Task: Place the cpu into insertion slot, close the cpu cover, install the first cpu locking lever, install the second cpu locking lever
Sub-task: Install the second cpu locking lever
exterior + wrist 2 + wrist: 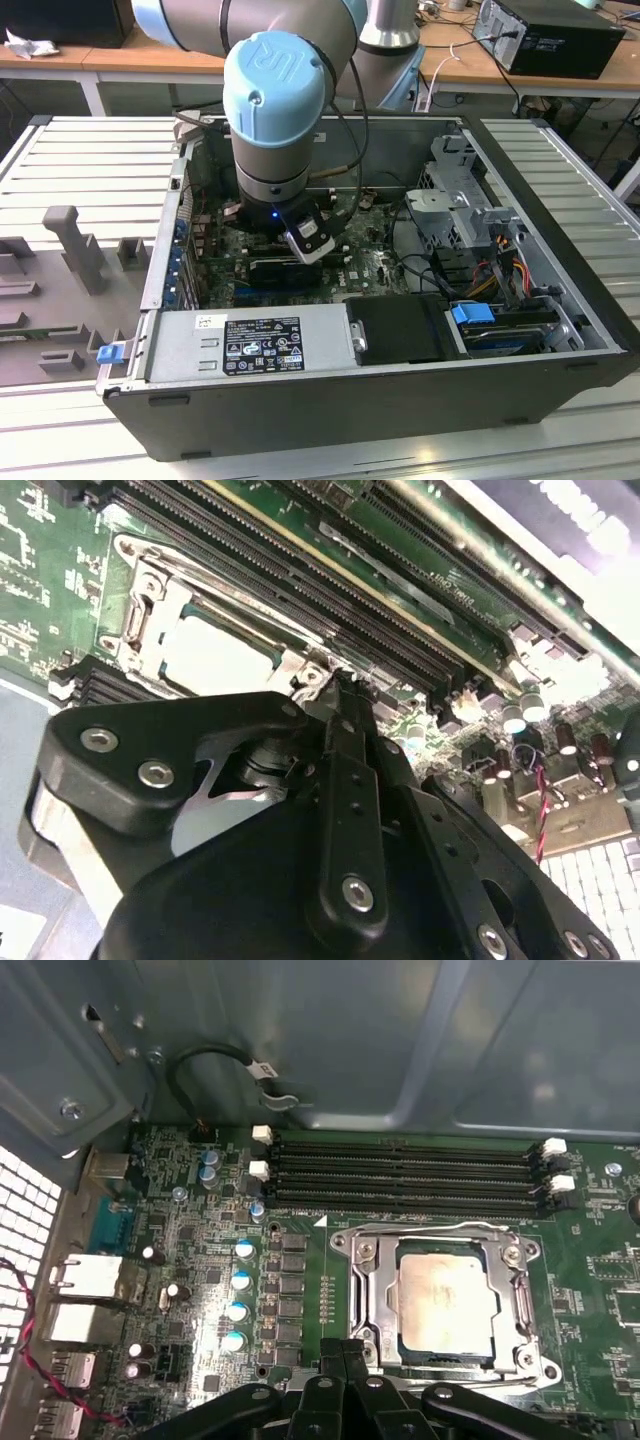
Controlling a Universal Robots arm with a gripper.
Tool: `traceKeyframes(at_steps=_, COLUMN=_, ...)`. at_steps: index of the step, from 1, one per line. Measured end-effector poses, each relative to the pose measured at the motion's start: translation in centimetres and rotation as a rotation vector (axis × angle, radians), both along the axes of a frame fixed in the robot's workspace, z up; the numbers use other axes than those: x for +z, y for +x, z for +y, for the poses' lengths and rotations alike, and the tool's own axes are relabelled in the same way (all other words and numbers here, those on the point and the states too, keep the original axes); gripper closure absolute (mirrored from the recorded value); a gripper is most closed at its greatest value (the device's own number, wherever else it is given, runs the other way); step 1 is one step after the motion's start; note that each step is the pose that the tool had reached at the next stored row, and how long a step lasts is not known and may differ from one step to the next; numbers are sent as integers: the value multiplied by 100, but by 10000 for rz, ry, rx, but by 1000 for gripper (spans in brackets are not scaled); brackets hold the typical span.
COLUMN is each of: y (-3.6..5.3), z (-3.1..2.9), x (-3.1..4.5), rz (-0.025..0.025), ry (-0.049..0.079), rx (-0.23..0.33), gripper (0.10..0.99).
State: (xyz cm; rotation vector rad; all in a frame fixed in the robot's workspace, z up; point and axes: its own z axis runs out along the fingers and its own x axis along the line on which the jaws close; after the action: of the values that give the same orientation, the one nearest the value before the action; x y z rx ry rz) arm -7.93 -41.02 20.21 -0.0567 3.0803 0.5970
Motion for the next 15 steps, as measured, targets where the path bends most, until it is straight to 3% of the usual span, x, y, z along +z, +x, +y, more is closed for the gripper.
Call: traceKeyframes(at_steps=15, y=0, z=0, x=364, rz=-1, ry=1, rx=0, gripper=980)
